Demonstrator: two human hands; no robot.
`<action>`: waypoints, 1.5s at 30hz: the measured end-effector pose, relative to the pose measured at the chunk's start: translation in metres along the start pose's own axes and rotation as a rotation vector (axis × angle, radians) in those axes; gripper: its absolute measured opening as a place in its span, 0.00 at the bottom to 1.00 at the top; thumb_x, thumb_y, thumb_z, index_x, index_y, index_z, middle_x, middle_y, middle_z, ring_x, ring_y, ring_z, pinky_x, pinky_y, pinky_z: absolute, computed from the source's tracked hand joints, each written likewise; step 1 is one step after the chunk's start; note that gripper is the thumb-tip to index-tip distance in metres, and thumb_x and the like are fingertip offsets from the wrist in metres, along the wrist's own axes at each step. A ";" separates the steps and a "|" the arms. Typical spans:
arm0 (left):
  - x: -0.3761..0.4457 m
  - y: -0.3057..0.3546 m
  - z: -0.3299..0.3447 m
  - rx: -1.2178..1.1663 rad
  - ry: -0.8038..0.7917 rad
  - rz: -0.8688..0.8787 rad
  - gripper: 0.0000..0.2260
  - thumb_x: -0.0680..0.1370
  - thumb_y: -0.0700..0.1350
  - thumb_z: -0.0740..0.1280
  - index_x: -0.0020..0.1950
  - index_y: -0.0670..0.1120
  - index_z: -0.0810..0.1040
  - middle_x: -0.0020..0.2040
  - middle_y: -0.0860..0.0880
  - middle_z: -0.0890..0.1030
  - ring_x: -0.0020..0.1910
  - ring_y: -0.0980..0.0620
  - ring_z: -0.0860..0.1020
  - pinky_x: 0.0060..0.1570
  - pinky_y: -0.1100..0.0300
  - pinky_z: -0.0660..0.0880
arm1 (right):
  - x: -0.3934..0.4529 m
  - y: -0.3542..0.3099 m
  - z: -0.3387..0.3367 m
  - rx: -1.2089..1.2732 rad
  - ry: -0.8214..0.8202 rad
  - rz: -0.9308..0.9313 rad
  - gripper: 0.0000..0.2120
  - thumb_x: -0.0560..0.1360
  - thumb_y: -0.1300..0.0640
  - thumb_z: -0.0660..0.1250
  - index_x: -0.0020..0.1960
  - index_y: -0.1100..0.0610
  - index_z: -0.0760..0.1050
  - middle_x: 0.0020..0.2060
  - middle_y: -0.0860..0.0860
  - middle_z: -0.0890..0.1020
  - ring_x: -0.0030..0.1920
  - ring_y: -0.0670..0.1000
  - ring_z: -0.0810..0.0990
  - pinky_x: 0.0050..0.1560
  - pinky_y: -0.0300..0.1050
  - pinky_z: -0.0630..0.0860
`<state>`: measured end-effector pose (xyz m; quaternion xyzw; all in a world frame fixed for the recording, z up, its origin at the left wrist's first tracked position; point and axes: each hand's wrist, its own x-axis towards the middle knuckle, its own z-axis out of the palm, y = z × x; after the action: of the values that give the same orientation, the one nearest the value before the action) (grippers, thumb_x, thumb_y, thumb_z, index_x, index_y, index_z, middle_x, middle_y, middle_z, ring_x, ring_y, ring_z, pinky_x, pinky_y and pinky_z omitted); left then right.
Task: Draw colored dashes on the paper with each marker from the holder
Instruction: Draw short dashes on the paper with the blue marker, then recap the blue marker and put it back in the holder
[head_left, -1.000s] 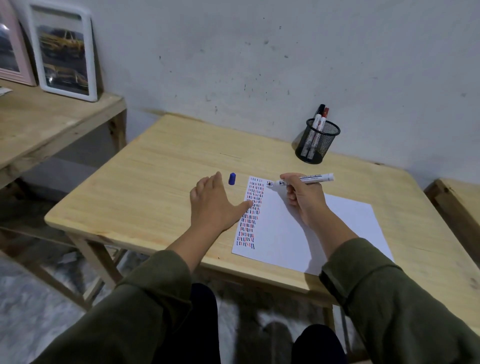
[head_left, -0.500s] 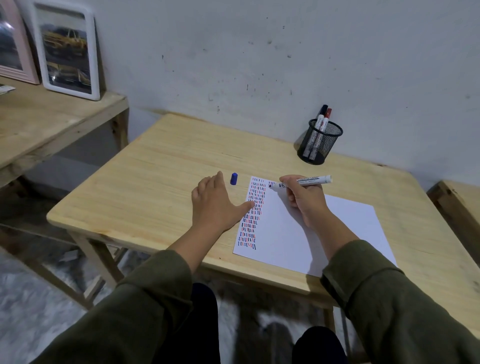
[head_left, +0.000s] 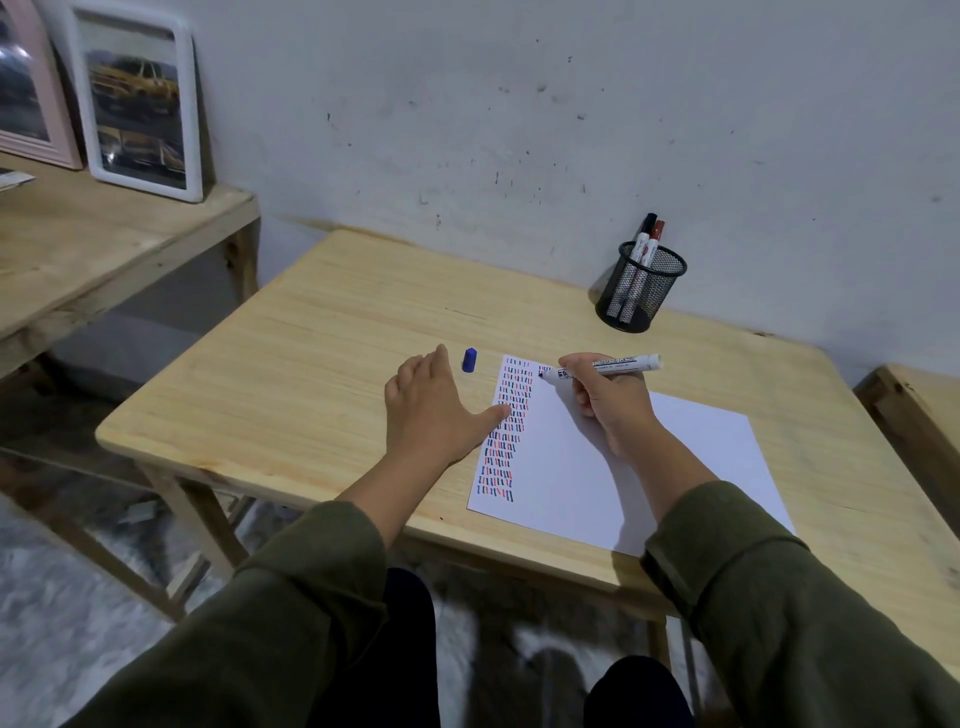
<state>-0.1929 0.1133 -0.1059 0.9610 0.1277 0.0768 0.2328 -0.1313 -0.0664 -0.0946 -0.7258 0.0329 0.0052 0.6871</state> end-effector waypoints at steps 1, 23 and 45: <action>0.000 0.000 0.000 -0.001 -0.001 0.000 0.48 0.67 0.69 0.65 0.76 0.43 0.52 0.76 0.46 0.60 0.77 0.47 0.54 0.73 0.51 0.52 | 0.000 0.000 0.000 -0.002 0.000 0.005 0.03 0.72 0.61 0.69 0.39 0.57 0.79 0.24 0.50 0.70 0.21 0.43 0.66 0.23 0.34 0.63; 0.025 0.002 0.003 -0.109 0.093 0.078 0.18 0.80 0.48 0.59 0.70 0.57 0.67 0.61 0.54 0.77 0.67 0.52 0.67 0.58 0.54 0.61 | -0.013 -0.012 -0.005 0.268 -0.042 0.063 0.07 0.77 0.56 0.64 0.44 0.58 0.77 0.28 0.52 0.69 0.24 0.44 0.67 0.23 0.32 0.63; 0.047 0.107 -0.056 -1.080 -0.048 -0.034 0.07 0.77 0.49 0.62 0.46 0.53 0.81 0.48 0.54 0.84 0.57 0.52 0.78 0.49 0.62 0.67 | -0.028 -0.107 -0.031 0.235 -0.112 -0.236 0.10 0.79 0.57 0.61 0.44 0.56 0.79 0.28 0.51 0.72 0.26 0.45 0.70 0.30 0.36 0.65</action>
<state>-0.1374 0.0586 -0.0028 0.7041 0.0801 0.1059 0.6976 -0.1544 -0.0909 0.0149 -0.6377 -0.0907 -0.0391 0.7639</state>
